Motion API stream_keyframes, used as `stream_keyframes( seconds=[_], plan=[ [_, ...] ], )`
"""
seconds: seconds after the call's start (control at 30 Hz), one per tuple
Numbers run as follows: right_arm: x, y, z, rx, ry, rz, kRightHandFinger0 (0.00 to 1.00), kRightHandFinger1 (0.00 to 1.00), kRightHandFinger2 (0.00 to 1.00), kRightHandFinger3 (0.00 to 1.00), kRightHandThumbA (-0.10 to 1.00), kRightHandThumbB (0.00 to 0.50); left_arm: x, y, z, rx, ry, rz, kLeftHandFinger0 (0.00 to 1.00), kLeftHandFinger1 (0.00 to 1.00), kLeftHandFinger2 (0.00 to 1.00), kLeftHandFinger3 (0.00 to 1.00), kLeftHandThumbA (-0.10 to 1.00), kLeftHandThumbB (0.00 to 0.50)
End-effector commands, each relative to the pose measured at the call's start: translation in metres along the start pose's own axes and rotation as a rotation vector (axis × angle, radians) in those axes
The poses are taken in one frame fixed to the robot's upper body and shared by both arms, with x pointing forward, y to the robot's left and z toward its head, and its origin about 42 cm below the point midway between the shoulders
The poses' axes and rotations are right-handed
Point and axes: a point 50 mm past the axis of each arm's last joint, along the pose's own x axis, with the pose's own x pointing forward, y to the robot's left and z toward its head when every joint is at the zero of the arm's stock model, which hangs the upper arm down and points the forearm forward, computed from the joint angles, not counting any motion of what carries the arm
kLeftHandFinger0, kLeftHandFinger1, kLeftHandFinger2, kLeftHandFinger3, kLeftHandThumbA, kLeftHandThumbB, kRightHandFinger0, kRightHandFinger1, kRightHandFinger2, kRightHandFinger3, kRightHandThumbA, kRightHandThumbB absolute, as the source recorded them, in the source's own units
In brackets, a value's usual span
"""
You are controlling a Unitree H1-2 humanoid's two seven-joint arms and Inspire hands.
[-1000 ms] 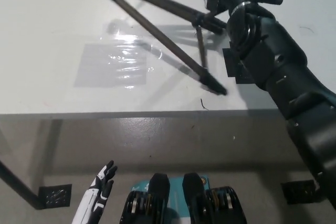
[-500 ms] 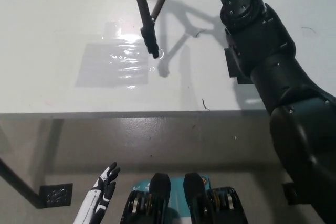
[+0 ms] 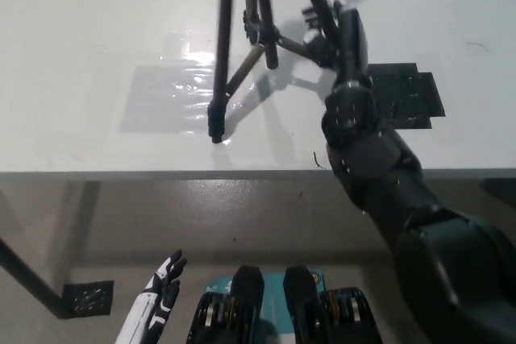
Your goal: A tripod lies near the right hand side of the table and the robot grab a leg of the tripod using its right hand and put it up right.
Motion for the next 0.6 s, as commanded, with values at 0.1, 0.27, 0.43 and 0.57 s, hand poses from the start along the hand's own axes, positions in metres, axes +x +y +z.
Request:
stream_keyframes(
  seconds=[0.1, 0.27, 0.43, 0.57],
  plan=[
    [-0.008, 0.007, 0.003, 0.119, -0.052, -0.075, 0.0, 0.01, 0.42, 0.46, -0.1, 0.119, -0.002, 0.006, 0.004, 0.002, -0.067, 0.01, 1.0, 1.0, 1.0, 1.0, 1.0, 0.388],
    [-0.021, 0.01, -0.019, 0.152, -0.025, -0.087, 0.0, 0.0, 0.41, 0.44, -0.1, 0.114, -0.003, 0.006, 0.005, 0.011, -0.062, 0.013, 1.0, 1.0, 1.0, 1.0, 1.0, 0.377],
    [-0.02, 0.005, -0.024, 0.123, -0.043, -0.077, 0.0, 0.01, 0.43, 0.47, -0.1, 0.101, -0.003, 0.006, 0.006, 0.008, -0.062, 0.017, 1.0, 1.0, 1.0, 1.0, 1.0, 0.381],
    [-0.017, 0.002, -0.022, 0.098, -0.079, -0.016, 0.06, 0.16, 0.58, 0.6, -0.03, 0.142, -0.003, 0.005, 0.005, 0.008, -0.066, 0.015, 1.0, 1.0, 1.0, 1.0, 1.0, 0.382]
  ],
)
